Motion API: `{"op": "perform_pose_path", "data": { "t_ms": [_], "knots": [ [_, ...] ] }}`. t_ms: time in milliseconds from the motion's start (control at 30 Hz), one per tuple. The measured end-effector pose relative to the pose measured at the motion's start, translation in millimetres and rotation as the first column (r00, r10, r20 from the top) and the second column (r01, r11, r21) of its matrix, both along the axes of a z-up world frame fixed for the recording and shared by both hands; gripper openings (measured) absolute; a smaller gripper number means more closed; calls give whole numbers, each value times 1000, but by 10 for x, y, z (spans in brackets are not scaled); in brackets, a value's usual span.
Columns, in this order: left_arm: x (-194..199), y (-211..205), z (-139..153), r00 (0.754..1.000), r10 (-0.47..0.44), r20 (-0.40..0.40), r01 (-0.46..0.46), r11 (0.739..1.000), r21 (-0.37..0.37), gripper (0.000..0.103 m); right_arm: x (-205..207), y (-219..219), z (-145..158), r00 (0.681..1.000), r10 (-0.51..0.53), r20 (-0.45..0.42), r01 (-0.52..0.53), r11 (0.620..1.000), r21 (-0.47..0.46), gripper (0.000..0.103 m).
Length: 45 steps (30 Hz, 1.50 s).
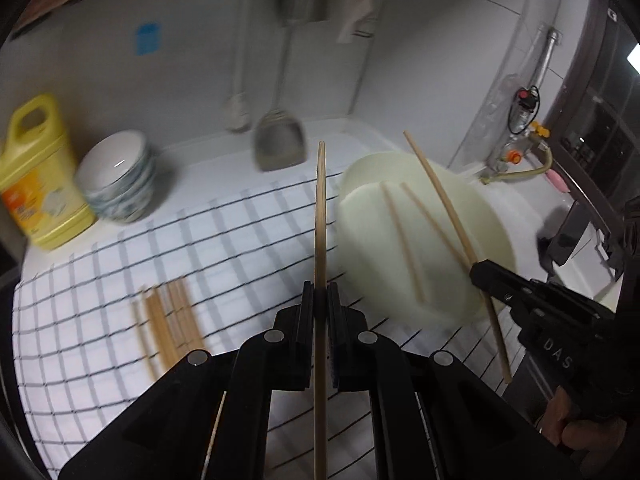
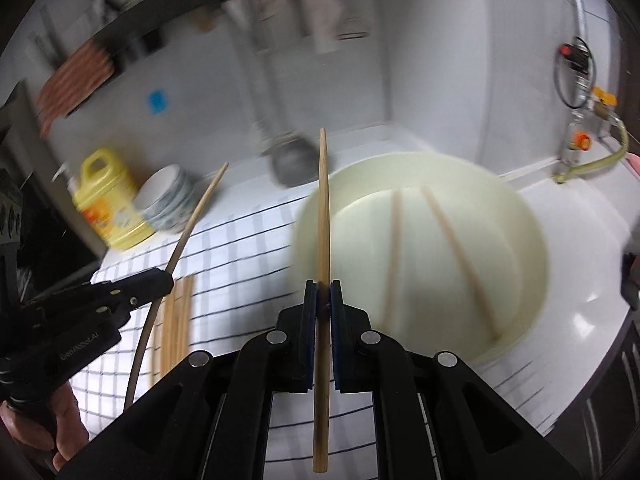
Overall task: Organize utensils
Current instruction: 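Carry the chopstick in the right tool over the cream basin, then open the right tool to release the chopstick into the basin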
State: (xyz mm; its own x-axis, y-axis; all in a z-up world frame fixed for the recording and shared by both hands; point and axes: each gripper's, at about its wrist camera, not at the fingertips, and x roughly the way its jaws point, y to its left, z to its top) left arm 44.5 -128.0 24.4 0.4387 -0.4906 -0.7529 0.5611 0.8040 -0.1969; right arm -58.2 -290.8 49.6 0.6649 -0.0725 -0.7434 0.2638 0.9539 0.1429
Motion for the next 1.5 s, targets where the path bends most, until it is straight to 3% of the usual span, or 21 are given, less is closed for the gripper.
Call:
{"op": "perform_pose_path", "data": {
  "t_ms": [200,433,800,1167,1233,1300,1367,1500],
  "knots": [
    [205,-846,-83,998,-46,-48,46,999,-1,7,199,-846,-54,998,-59,-19,60,997,58,6],
    [394,-1552,-405,992,-44,-117,51,997,60,7,491,-1301,-399,994,-37,-101,48,992,113,6],
    [591,-1877,-803,980,-15,-197,40,992,123,7,672,-1511,-762,978,10,-208,29,983,181,6],
    [645,-1936,-875,978,4,-208,29,987,159,8,672,-1554,-829,977,-2,-212,42,982,183,7],
    [645,-1922,-845,980,16,-196,17,986,164,13,662,-1560,-809,979,-8,-206,43,984,170,8],
    [642,-1871,-804,982,32,-187,-2,987,162,37,646,-1563,-779,980,-14,-196,45,986,159,12],
    [640,-1803,-754,984,56,-170,-28,987,160,55,629,-1561,-746,982,-19,-188,48,987,152,14],
    [617,-1638,-645,986,80,-145,-58,987,151,59,583,-1555,-690,984,-25,-175,51,988,143,17]
  ]
}}
